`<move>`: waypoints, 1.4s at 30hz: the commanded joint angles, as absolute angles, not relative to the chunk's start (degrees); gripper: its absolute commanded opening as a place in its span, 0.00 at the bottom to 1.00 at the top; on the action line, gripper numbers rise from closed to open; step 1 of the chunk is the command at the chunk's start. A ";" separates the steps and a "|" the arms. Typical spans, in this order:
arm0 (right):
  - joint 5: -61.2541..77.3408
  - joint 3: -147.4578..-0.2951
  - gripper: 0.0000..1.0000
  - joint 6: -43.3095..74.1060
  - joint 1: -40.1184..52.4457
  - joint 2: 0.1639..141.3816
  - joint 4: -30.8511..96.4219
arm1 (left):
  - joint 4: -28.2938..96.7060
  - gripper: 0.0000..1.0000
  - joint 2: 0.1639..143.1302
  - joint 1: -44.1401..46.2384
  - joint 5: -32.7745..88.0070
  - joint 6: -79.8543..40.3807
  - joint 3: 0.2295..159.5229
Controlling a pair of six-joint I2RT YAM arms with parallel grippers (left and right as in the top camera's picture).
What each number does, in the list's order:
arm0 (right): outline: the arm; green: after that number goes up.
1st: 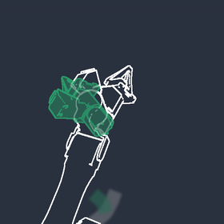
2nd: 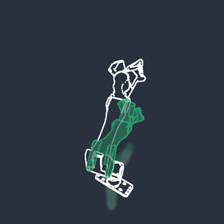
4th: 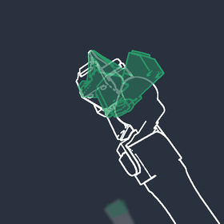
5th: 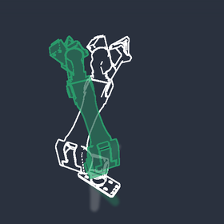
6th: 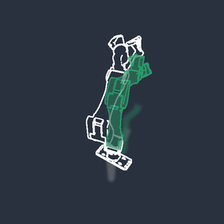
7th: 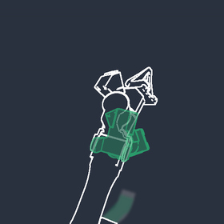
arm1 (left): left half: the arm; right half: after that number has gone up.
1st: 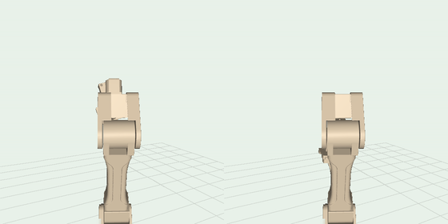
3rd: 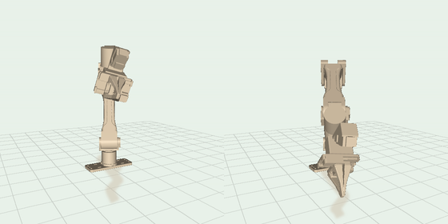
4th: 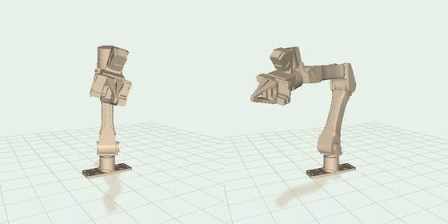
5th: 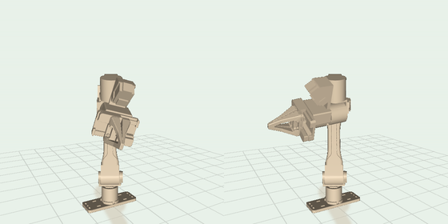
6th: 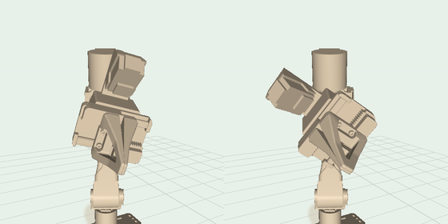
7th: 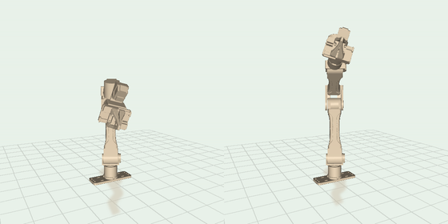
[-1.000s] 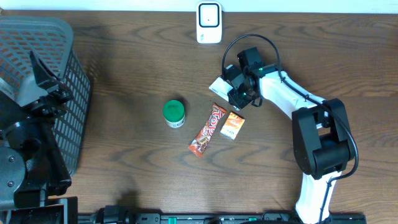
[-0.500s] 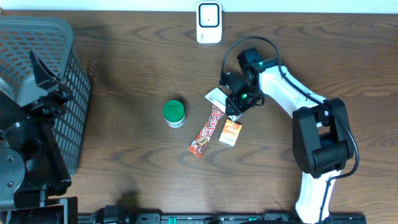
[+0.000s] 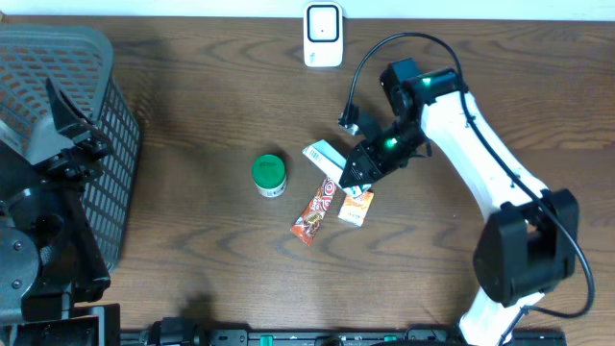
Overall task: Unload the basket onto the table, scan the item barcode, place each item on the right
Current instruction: 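Lift the Panadol box and carry it toward the scanner, then hold the Panadol box barcode over the white scanner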
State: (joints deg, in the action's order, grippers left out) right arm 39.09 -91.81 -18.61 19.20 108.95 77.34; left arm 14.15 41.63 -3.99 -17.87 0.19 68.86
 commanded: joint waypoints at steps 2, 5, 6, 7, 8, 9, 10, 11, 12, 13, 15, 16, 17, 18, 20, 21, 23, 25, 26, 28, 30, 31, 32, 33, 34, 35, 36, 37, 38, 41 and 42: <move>46.98 -92.82 0.28 -19.86 19.84 104.90 80.42 | 14.04 0.98 41.45 -4.21 -17.17 0.10 68.45; 47.07 -92.79 0.28 -20.43 19.81 103.61 81.52 | 14.06 0.98 41.45 -4.21 -17.17 0.10 68.45; 47.07 -92.79 0.28 -20.43 19.81 103.31 81.65 | 14.06 0.98 41.45 -4.21 -17.17 0.10 68.45; 47.07 -92.79 0.28 -20.43 19.84 103.09 81.67 | 14.06 0.98 41.45 -4.21 -17.17 0.10 68.45; 46.81 -92.79 0.28 -20.47 19.84 102.96 81.58 | 14.06 0.98 41.43 -4.23 -17.17 0.10 68.45; 46.41 -92.82 0.28 -20.51 19.81 102.96 81.32 | 14.06 0.98 41.43 -4.23 -17.17 0.10 68.45; 44.93 -92.79 0.28 -21.19 19.84 102.98 80.23 | 14.06 0.98 41.43 -4.23 -17.17 0.10 68.45; 43.05 -92.79 0.28 -21.96 19.88 103.02 78.78 | 14.06 0.98 41.43 -4.21 -17.17 0.10 68.45; 41.17 -92.79 0.28 -21.91 19.88 103.02 77.17 | 14.06 0.98 41.43 -4.23 -17.17 0.10 68.45; 39.42 -92.79 0.28 -21.78 19.94 103.02 75.20 | 14.06 0.98 41.41 -4.23 -17.17 0.10 68.45; 37.69 -92.79 0.26 -21.23 19.99 103.02 70.98 | 14.09 0.98 41.39 -4.23 -17.17 0.10 68.45; 37.15 -92.79 0.25 -21.23 20.01 103.02 68.90 | 14.13 0.98 41.34 -4.23 -17.17 0.10 68.45; 36.05 -92.79 0.25 -20.40 20.03 103.07 66.26 | 14.31 0.98 41.25 -4.23 -17.17 0.10 68.45; 34.54 -92.79 0.24 -19.11 20.03 103.15 63.94 | 14.61 0.98 41.12 -4.23 -17.17 0.10 68.45; 29.95 -92.79 0.27 -15.27 20.03 103.26 58.74 | 15.84 0.98 40.91 -4.21 -17.17 0.10 68.45; 27.99 -92.79 0.28 -13.82 20.03 103.31 56.75 | 16.64 0.98 40.82 -4.21 -17.17 0.10 68.45; 25.96 -92.79 0.29 -13.06 20.03 103.46 53.23 | 18.55 0.98 40.82 -4.21 -17.17 0.10 68.45; 25.17 -92.79 0.31 -13.06 20.03 103.74 50.11 | 21.41 0.98 40.82 -4.21 -17.17 0.10 68.45; 24.27 -92.79 0.31 -12.80 20.03 103.88 48.62 | 22.94 0.98 40.82 -4.21 -17.17 0.10 68.45; 20.91 -92.79 0.31 -12.29 20.03 104.31 45.78 | 26.94 0.98 40.82 -4.23 -17.17 0.10 68.45; 16.53 -92.79 0.31 -12.25 20.03 105.08 42.83 | 31.51 0.98 40.82 -4.21 -17.17 0.10 68.45; 14.70 -92.79 0.31 -12.25 20.01 105.41 41.69 | 33.76 0.98 40.82 -4.23 -17.17 0.10 68.45; 12.38 -92.79 0.29 -12.56 20.01 106.15 40.21 | 36.86 0.98 40.82 -4.21 -17.17 0.10 68.45; 10.59 -92.79 0.28 -13.08 20.01 106.56 39.05 | 39.48 0.98 40.82 -4.23 -17.17 0.10 68.45; 8.62 -92.79 0.27 -13.82 19.94 107.33 37.71 | 42.41 0.98 40.82 -4.21 -17.17 0.10 68.45; 6.44 -92.79 0.28 -13.98 19.88 108.25 35.83 | 45.82 0.98 40.82 -4.21 -17.17 0.12 68.45; 4.34 -92.79 0.29 -13.98 19.81 109.32 33.76 | 48.58 0.98 40.82 -4.21 -17.17 0.10 68.45; 2.96 -92.79 0.31 -14.17 19.79 110.13 32.23 | 51.99 0.98 40.82 -4.21 -17.17 0.10 68.45; 1.43 -92.79 0.33 -15.16 19.81 111.20 30.44 | 54.87 0.98 40.82 -4.21 -17.17 0.12 68.45; -2.55 -92.82 0.34 -17.26 19.84 114.06 25.76 | 63.61 0.98 40.82 -4.21 -17.17 0.12 68.45; -4.10 -92.82 0.34 -18.04 19.92 115.04 23.94 | 65.87 0.98 40.82 -4.21 -17.17 0.12 68.45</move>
State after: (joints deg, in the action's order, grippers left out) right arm 3.75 -92.20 -15.05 19.25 112.22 26.70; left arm 62.22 41.08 -3.99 -16.99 0.16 68.42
